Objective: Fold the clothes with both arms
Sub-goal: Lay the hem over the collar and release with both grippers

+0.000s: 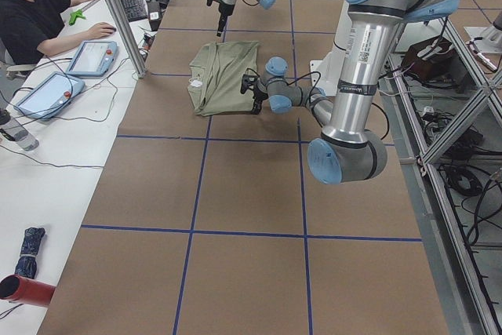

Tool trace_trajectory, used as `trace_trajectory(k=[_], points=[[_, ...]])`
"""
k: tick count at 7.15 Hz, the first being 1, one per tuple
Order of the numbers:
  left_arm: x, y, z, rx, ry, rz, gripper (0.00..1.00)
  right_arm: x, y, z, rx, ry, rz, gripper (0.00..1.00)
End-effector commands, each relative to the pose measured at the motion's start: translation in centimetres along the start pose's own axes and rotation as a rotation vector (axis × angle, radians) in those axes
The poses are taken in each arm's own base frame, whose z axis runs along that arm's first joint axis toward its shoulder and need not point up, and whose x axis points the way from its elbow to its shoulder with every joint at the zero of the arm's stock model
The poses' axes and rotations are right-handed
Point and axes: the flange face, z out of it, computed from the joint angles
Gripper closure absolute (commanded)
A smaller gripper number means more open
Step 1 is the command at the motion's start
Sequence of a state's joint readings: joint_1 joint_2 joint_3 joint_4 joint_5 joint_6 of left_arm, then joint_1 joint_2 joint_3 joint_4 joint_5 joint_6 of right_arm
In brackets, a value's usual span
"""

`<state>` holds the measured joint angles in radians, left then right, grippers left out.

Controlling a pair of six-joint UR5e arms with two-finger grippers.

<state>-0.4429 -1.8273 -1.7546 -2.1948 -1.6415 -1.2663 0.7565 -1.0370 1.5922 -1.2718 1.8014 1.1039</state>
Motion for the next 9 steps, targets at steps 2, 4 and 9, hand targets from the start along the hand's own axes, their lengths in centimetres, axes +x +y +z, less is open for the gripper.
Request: trace_trajectory(k=[2, 4, 9], points=[[0.1, 0.1, 0.1, -0.007, 0.002, -0.006, 0.63, 0.0, 0.0, 0.0, 0.002, 0.001, 0.0, 0.0], [0.2, 0.1, 0.0, -0.006, 0.005, -0.005, 1.0, -0.1, 0.1, 0.0, 0.002, 0.001, 0.002, 0.0], [-8.6, -8.7, -2.7, 0.113, -0.122, 0.167, 1.0, -0.9, 0.9, 0.1, -0.005, -0.01, -0.004, 0.0]])
